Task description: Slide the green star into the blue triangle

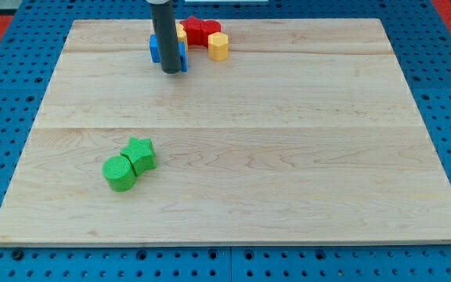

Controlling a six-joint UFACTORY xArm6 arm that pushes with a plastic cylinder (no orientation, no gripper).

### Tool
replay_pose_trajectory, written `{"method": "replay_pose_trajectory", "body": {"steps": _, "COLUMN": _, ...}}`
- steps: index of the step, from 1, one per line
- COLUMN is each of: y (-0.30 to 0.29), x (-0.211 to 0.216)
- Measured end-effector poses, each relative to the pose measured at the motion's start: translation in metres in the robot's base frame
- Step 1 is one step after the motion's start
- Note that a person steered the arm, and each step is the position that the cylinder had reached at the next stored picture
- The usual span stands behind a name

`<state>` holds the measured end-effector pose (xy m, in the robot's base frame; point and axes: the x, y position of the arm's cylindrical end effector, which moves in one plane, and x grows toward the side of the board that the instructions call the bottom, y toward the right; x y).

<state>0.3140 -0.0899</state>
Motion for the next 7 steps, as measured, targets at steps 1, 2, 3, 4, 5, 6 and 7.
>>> {"method": "replay_pose_trajectory", "body": {"steps": 1, "y": 0.008, "x": -0.005}}
{"method": "replay_pose_trajectory", "body": {"steps": 2, "y": 0.034, "x": 0.042}}
{"method": "replay_pose_trajectory", "body": {"steps": 3, "y": 0.05, "x": 0.142}}
{"method": "replay_pose_trajectory", "body": {"steps": 4, "y": 0.05, "x": 0.233}}
{"method": "replay_pose_trajectory", "body": {"steps": 5, "y": -0.002, "x": 0.281}}
{"method": "replay_pose_trajectory", "body": {"steps": 6, "y": -0.087, "x": 0.281}}
{"method": "replay_pose_trajectory", "body": {"steps": 7, "y": -0.105, "x": 0.265}}
